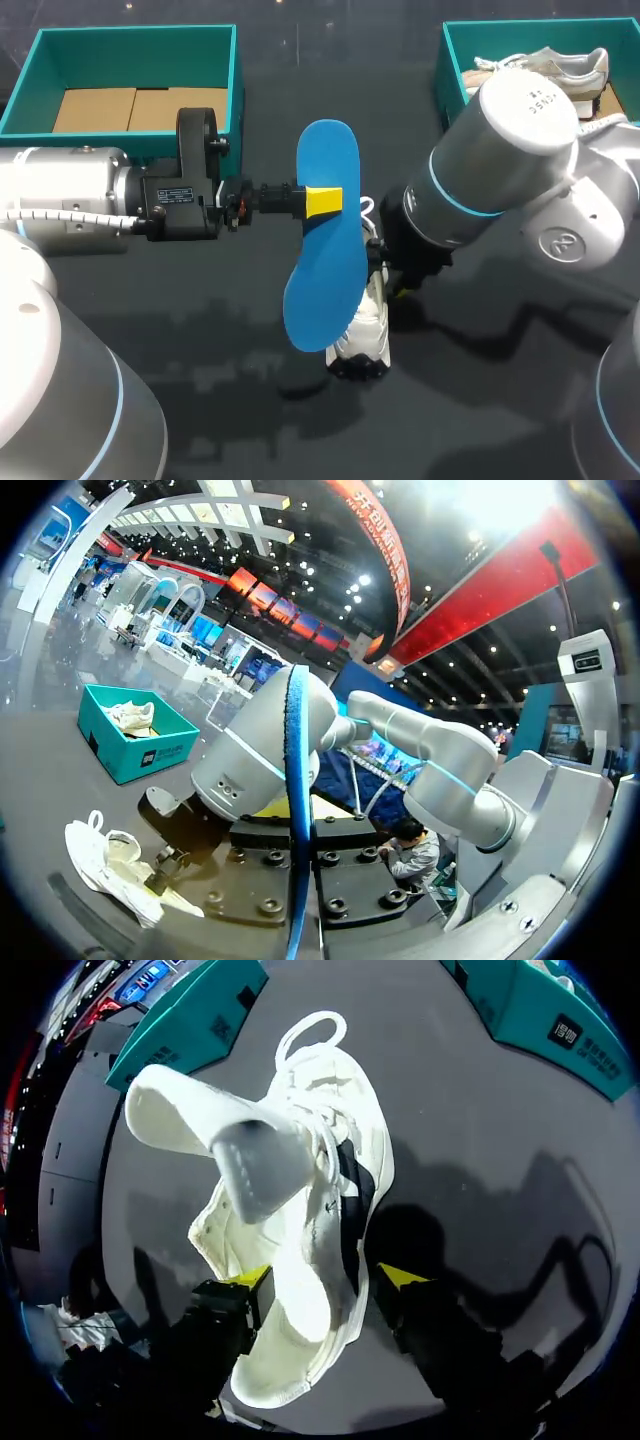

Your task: Take the shoe out of the shoebox, open the shoe tongue, remove and reinsert the insole, then place the shoe into the shoebox

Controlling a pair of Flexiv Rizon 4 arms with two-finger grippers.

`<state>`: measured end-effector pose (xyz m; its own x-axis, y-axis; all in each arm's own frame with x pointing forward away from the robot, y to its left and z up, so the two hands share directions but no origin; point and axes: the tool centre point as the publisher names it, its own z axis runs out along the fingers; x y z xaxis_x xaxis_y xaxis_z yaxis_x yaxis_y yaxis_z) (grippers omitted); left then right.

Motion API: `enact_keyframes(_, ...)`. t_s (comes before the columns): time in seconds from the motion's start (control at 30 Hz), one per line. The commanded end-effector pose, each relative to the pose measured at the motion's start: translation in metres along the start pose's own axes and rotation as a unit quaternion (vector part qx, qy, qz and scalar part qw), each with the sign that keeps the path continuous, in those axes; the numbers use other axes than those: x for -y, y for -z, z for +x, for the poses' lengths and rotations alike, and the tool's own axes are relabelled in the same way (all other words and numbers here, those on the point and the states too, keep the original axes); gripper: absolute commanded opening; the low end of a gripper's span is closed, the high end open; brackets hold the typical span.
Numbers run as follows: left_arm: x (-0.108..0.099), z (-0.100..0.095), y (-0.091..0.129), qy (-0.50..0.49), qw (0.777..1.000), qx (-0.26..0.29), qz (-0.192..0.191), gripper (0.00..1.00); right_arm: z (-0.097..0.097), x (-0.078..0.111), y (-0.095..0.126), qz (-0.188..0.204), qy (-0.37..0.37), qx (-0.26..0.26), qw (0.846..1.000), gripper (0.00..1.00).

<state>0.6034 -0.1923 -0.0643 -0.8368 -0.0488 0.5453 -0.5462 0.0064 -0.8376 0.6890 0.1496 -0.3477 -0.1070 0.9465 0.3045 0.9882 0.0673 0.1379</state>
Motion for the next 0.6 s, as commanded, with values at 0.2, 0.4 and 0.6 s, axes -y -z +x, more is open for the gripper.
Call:
enact_keyframes(0.2, 0.000, -0.001, -0.003, 0.000, 1.000, 0.000, 0.001, 0.00, -0.006, 0.001, 0.045, 0.000, 0.031, -0.047, 0.998, 1.00)
enact_keyframes(0.4, 0.000, -0.001, -0.003, 0.000, 1.000, 0.000, 0.001, 0.00, -0.006, 0.001, 0.045, 0.000, 0.031, -0.047, 0.998, 1.00)
enact_keyframes(0.6, 0.000, -0.001, -0.003, 0.000, 1.000, 0.000, 0.001, 0.00, -0.007, -0.005, 0.077, -0.019, 0.021, -0.131, 0.991, 1.00)
